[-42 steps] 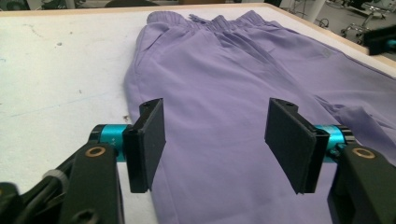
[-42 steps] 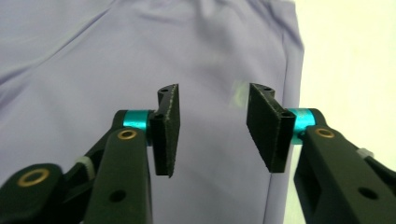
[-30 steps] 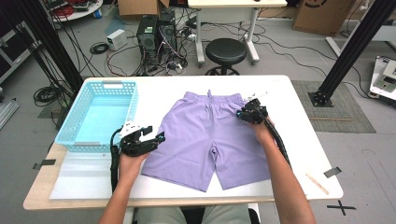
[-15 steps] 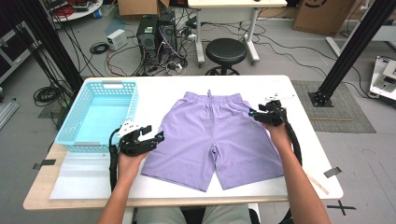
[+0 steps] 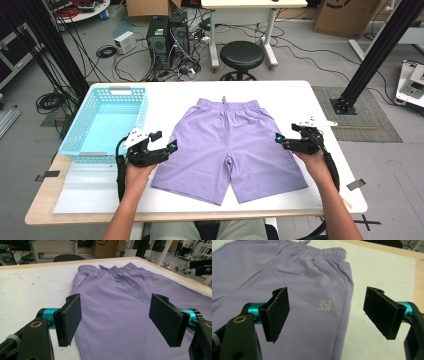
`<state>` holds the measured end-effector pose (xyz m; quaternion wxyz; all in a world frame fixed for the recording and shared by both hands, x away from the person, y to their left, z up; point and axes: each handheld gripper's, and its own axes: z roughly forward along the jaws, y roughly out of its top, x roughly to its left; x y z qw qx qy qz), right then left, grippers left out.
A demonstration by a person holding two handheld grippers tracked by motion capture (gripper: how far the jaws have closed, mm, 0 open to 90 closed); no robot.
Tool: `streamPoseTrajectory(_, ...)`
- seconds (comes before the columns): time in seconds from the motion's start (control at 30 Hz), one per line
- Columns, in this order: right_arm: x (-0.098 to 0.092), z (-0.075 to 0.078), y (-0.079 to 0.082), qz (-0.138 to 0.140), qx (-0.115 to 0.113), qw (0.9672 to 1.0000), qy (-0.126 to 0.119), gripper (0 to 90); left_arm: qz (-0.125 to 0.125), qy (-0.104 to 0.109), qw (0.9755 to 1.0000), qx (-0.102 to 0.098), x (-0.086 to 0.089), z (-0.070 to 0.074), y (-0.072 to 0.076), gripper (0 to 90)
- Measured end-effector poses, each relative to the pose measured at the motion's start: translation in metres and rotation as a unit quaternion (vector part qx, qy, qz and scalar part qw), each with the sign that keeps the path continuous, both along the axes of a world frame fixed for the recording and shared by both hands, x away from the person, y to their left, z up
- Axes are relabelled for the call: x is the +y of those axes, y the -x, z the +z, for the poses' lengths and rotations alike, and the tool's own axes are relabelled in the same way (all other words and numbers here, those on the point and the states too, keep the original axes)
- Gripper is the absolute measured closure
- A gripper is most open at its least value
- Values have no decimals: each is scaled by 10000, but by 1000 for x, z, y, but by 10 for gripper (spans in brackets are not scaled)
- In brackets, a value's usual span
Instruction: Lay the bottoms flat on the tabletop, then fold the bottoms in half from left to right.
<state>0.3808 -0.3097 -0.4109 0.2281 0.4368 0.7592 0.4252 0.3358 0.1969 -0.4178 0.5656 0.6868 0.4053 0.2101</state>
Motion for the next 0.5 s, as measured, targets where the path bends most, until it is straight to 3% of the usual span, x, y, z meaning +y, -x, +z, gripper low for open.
streamPoseTrajectory(0.17,-2,6,12,89,-182,9998,-25,214,3,-11,10000,-10,-1,0,1,262)
streamPoseTrajectory(0.5,0,9,17,154,-221,9996,30,209,-73,-136,9998,81,-3,2,5,262)
